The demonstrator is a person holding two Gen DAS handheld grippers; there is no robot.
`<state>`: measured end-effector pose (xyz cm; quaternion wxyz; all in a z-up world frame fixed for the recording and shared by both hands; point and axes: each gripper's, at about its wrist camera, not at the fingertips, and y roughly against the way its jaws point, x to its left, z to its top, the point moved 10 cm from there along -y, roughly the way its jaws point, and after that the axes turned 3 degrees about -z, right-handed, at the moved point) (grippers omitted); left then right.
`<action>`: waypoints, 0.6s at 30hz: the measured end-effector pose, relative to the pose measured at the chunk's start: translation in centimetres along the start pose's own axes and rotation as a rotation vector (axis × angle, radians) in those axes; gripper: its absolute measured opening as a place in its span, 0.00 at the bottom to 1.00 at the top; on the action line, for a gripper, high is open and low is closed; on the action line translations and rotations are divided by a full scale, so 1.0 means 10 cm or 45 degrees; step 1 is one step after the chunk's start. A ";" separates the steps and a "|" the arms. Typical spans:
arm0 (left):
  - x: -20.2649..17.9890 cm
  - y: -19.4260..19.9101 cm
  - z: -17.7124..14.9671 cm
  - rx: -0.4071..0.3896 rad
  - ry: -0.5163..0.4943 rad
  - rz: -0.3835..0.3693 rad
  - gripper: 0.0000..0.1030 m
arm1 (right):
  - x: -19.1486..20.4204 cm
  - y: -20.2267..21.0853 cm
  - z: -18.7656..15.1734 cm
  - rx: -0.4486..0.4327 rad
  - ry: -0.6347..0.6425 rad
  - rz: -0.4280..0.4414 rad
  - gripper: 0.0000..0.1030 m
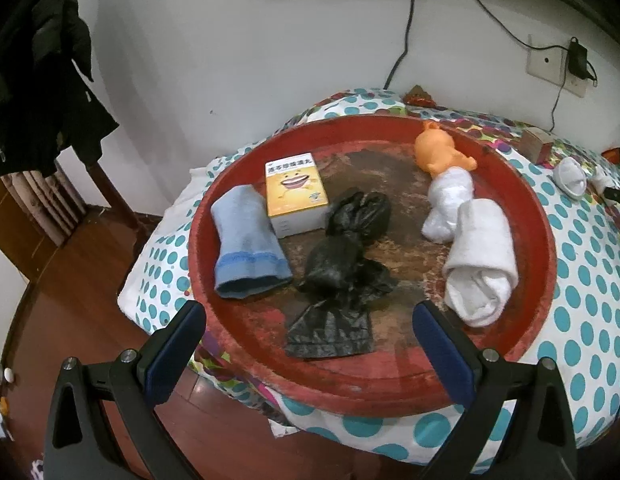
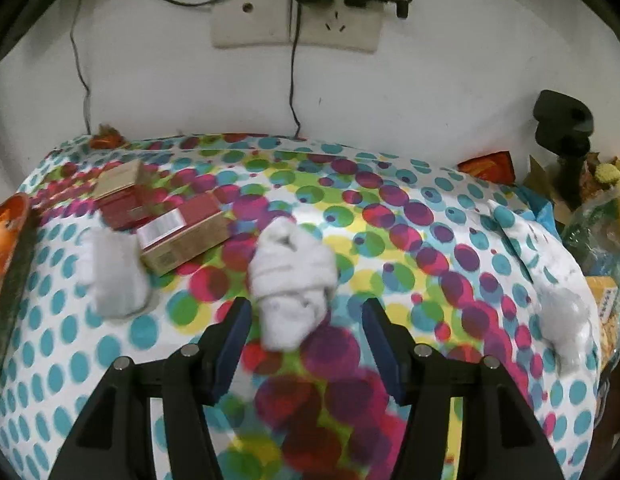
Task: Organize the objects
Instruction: 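Move the right gripper to another rolled white sock and grasp it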
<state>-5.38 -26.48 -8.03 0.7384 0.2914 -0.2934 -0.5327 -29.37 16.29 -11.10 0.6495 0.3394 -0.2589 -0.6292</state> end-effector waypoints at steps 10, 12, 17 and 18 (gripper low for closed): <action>-0.27 0.18 0.18 -0.025 -0.113 0.030 1.00 | 0.13 -0.27 0.13 0.008 0.020 0.050 0.57; -0.39 0.25 0.25 -0.053 -0.140 0.027 1.00 | 0.12 -0.28 0.10 0.022 0.013 0.062 0.55; -0.84 0.31 0.38 -0.064 -0.169 -0.079 1.00 | 0.08 -0.20 0.03 0.011 0.026 0.085 0.40; -0.98 0.30 0.39 -0.055 -0.176 -0.113 1.00 | 0.07 -0.17 0.01 0.008 0.025 0.094 0.39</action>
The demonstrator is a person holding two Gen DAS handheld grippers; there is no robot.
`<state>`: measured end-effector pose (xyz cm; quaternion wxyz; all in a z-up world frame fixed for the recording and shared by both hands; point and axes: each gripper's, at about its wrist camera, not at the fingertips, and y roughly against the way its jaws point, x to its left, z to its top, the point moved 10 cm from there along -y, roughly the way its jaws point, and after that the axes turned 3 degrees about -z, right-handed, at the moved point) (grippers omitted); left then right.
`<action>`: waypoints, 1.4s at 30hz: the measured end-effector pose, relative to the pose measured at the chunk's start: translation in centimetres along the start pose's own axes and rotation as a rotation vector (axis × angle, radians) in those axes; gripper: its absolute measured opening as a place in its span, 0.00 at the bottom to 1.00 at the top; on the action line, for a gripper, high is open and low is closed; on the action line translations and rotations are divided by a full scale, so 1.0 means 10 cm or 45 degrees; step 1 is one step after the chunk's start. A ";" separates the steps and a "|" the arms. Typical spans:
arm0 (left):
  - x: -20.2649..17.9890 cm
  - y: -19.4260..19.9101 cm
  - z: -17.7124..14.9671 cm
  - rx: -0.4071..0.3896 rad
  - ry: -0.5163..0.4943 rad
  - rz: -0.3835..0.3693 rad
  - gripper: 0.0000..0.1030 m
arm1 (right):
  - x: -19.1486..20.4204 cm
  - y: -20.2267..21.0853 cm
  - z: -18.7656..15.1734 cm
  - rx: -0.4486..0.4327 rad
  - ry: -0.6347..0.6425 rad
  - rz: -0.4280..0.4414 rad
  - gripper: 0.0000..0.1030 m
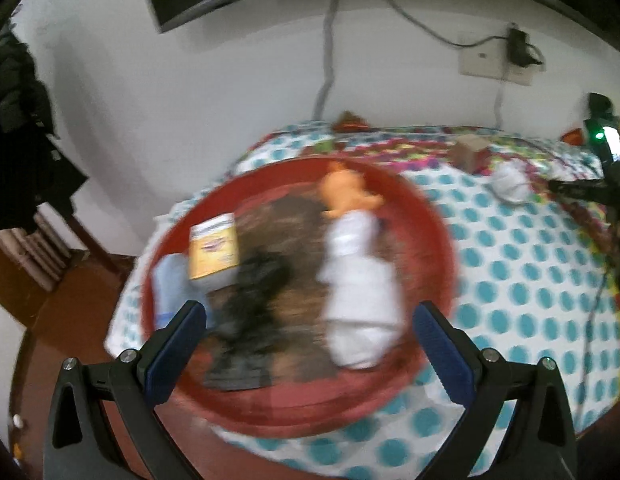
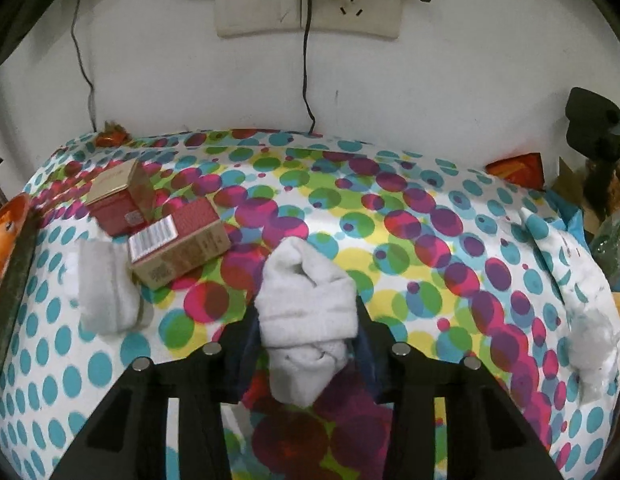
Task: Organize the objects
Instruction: 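Move the right gripper to another rolled white sock and grasp it, then grasp the round white sock beside the red boxes with the left gripper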
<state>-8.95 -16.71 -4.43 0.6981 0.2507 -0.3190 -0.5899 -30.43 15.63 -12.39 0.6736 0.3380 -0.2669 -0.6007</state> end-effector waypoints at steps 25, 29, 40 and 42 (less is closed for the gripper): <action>-2.21 -1.08 0.88 -0.001 -0.137 -0.216 1.00 | -0.33 0.49 -0.63 0.002 0.025 0.033 0.40; -2.26 -1.26 1.03 0.004 -0.118 -0.218 1.00 | -0.33 0.49 -0.63 0.002 0.017 0.043 0.40; -2.26 -1.55 1.08 0.046 -0.062 -0.262 0.81 | -0.34 0.48 -0.61 0.002 -0.002 0.068 0.41; -2.33 -1.56 1.06 0.063 -0.053 -0.334 0.67 | -0.34 0.48 -0.61 0.001 -0.011 0.077 0.41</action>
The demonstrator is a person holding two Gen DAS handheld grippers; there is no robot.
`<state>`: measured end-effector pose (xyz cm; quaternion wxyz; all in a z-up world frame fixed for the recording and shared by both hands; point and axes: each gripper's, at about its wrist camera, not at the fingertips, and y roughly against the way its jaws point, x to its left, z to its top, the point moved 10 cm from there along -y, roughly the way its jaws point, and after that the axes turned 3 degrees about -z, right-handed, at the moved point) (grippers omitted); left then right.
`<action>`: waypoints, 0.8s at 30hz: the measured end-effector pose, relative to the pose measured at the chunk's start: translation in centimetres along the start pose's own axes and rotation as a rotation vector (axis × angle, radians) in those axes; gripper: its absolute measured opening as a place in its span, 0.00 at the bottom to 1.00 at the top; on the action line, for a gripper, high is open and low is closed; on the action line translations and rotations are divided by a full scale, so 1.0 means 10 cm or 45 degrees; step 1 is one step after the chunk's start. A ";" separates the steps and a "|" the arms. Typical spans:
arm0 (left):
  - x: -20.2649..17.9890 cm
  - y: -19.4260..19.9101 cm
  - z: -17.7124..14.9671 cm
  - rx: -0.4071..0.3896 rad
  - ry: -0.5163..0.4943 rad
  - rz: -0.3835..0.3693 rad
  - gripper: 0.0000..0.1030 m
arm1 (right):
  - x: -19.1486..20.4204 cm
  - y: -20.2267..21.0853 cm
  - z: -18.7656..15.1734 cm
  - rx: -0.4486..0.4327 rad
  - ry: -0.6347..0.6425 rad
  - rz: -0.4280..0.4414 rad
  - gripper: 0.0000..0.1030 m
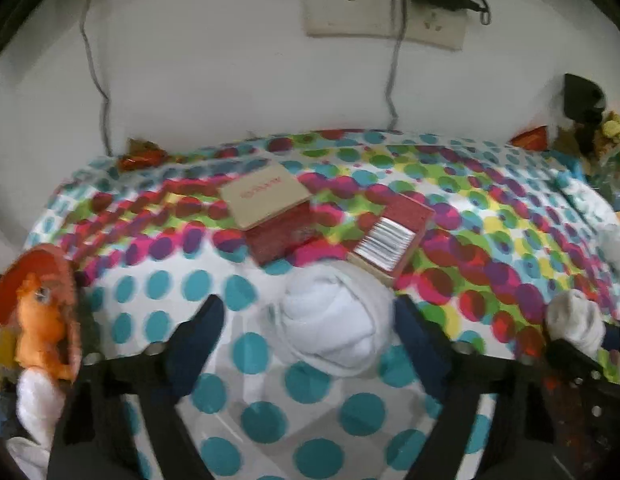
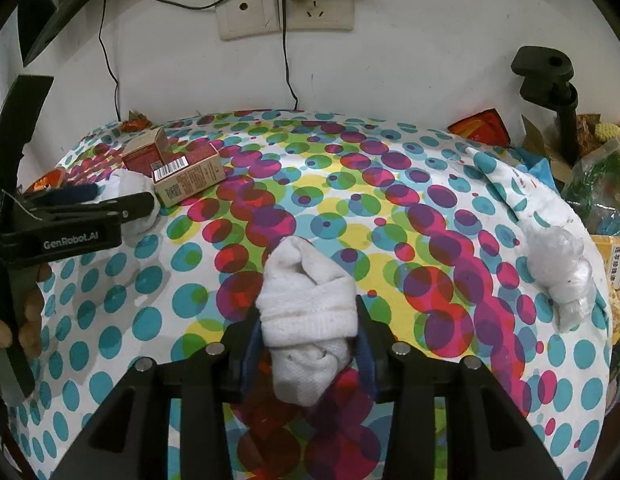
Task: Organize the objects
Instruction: 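Grasp the round white sock beside the red boxes with the left gripper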
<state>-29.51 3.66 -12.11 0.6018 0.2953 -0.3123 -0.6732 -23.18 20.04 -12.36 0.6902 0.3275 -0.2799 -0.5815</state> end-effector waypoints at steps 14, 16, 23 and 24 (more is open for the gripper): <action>-0.13 -0.02 -0.03 0.024 -0.006 -0.062 0.48 | 0.02 -0.01 0.01 -0.002 -0.022 0.019 0.41; -0.13 0.02 -0.05 0.017 -0.028 -0.043 0.48 | 0.01 -0.01 0.01 -0.002 -0.021 0.018 0.41; -0.08 0.21 -0.16 0.015 -0.055 -0.036 0.48 | 0.03 -0.01 0.02 -0.002 -0.022 0.019 0.40; -0.06 0.24 -0.18 0.017 -0.056 -0.029 0.48 | 0.02 -0.01 0.01 -0.002 -0.022 0.018 0.40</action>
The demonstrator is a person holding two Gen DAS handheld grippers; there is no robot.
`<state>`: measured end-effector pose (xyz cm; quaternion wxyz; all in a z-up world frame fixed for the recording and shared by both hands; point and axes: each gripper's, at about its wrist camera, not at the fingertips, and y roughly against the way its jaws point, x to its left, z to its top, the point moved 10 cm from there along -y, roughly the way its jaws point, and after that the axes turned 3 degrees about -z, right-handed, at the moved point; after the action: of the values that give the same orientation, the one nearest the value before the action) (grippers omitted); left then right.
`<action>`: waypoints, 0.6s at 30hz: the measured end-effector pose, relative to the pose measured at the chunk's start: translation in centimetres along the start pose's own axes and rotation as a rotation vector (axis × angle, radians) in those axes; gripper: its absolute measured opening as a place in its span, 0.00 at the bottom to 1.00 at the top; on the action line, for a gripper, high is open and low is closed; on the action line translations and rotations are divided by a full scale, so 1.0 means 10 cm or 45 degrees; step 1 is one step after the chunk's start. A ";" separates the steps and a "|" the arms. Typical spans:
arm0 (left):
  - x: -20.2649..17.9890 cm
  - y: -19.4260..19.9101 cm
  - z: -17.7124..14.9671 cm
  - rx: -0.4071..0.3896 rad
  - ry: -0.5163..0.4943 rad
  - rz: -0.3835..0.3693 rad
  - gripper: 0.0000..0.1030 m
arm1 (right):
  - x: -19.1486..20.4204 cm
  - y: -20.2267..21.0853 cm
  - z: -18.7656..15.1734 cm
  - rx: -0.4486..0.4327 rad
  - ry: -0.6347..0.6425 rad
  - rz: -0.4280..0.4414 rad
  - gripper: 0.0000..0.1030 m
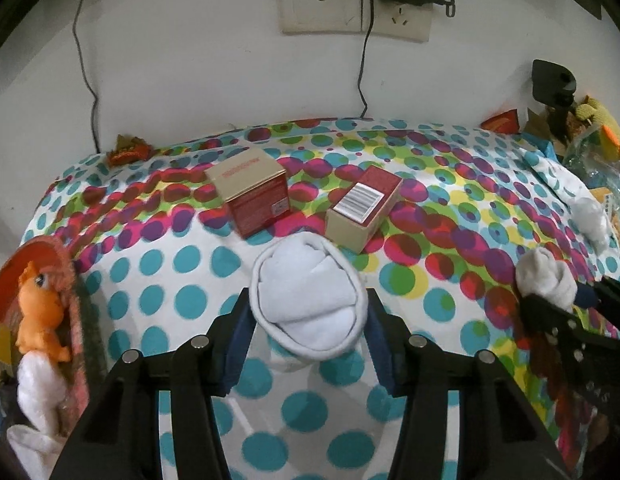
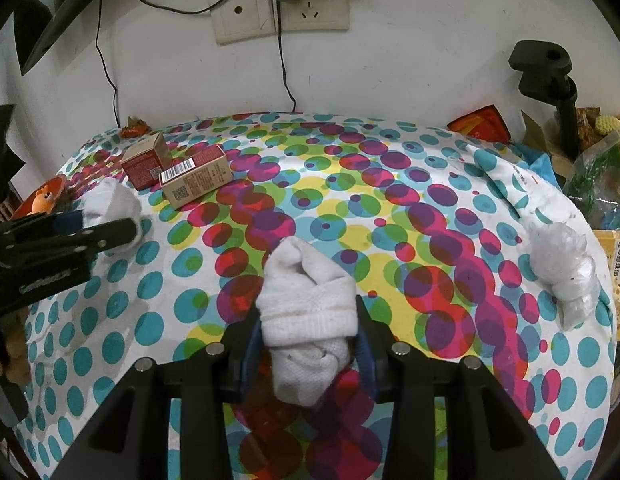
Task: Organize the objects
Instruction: 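Grasp the round white sock beside the red boxes with the left gripper, then carry the round white sock over the red tray with the left gripper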
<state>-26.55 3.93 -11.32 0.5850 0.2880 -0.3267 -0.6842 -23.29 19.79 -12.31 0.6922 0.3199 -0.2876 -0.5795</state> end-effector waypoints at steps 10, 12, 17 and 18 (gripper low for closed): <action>0.14 0.27 -0.21 0.020 0.034 0.028 0.48 | -0.01 -0.01 0.01 0.001 0.005 -0.007 0.40; 0.16 0.33 -0.24 0.018 0.030 0.034 0.48 | -0.01 -0.01 0.02 0.002 0.009 -0.012 0.40; 0.27 0.48 -0.33 0.022 0.041 0.050 0.48 | -0.01 -0.01 0.02 0.001 0.003 -0.004 0.41; 0.28 0.51 -0.34 0.019 0.046 0.051 0.48 | -0.01 -0.01 0.02 0.001 0.003 -0.004 0.41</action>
<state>-21.26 0.23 -9.48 0.6023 0.2982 -0.3269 -0.6645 -23.51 19.86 -12.25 0.6915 0.3212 -0.2866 -0.5802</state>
